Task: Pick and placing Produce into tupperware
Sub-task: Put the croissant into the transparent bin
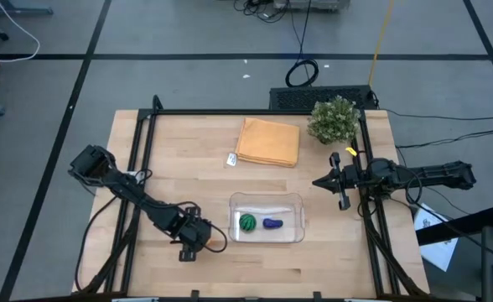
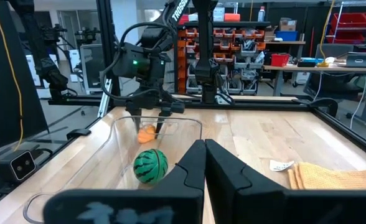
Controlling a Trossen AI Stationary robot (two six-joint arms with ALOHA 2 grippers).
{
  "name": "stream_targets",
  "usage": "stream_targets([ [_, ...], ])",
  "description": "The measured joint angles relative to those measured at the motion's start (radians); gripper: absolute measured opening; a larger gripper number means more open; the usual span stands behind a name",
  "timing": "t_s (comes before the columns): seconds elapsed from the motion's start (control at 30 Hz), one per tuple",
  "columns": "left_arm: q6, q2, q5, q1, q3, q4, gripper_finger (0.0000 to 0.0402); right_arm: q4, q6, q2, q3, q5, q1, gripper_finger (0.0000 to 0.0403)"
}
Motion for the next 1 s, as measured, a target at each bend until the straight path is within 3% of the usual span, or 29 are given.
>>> stream_targets([
  [0.4,0.069,-0.008,0.007,0.029,0.121,-0.208,0.0239,0.000,0.000,0.000,0.000,0.000,0.000,0.0000],
  [0.57,0.075,-0.008,0.029,0.043,0.144,-0.210,0.0239,-0.001,0.001,0.000,0.000,0.000,0.000,0.0000],
  [0.77,0.070,-0.008,-0.009,0.040,0.143,-0.219,0.0239,-0.001,0.001,0.000,0.000,0.000,0.000,0.0000],
  [1.0,0.167,-0.008,-0.055,0.011,0.113,-0.195,0.0239,-0.011,0.001,0.000,0.000,0.000,0.000,0.0000],
])
